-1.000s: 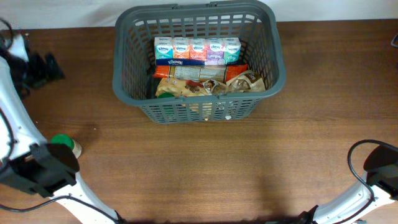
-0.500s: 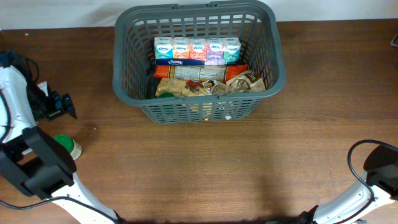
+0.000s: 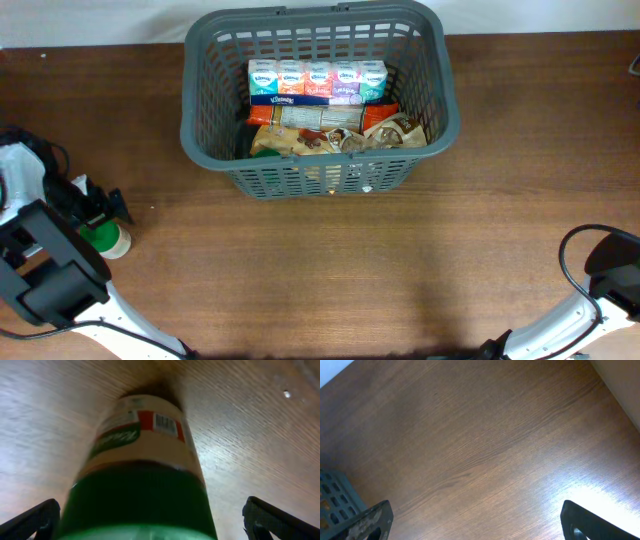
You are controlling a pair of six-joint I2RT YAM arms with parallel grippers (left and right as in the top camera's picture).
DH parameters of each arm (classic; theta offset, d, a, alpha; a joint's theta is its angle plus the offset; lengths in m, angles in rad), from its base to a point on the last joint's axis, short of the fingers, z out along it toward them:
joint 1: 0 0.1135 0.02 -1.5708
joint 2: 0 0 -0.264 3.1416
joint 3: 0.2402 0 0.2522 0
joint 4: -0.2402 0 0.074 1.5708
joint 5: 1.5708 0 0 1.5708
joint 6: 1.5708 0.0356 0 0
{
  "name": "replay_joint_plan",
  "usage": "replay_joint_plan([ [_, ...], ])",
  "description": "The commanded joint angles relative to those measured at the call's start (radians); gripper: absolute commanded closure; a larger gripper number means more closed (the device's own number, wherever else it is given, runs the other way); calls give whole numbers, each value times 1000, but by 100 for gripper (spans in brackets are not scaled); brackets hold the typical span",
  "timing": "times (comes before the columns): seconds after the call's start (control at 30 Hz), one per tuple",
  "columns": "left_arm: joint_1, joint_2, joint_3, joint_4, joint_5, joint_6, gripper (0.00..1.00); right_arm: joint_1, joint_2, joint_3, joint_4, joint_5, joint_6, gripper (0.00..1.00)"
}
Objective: Pack container
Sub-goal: 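Grasp the front green-lidded Knorr jar with the left gripper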
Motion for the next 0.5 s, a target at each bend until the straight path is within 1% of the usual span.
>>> replay_joint_plan([
  [0.0,3,-5,-67,39,24,15,1,2,-13,-6,-3,-13,1,1],
  [0.1,3,-5,-89,61,24,12,0,2,-13,-6,-3,-13,1,1],
  [0.27,3,-5,-103,89,21,12,5,2,-13,-6,-3,-13,1,2],
  [0.47,3,-5,-114,103,-6,12,7,2,-13,-6,-3,-13,1,1],
])
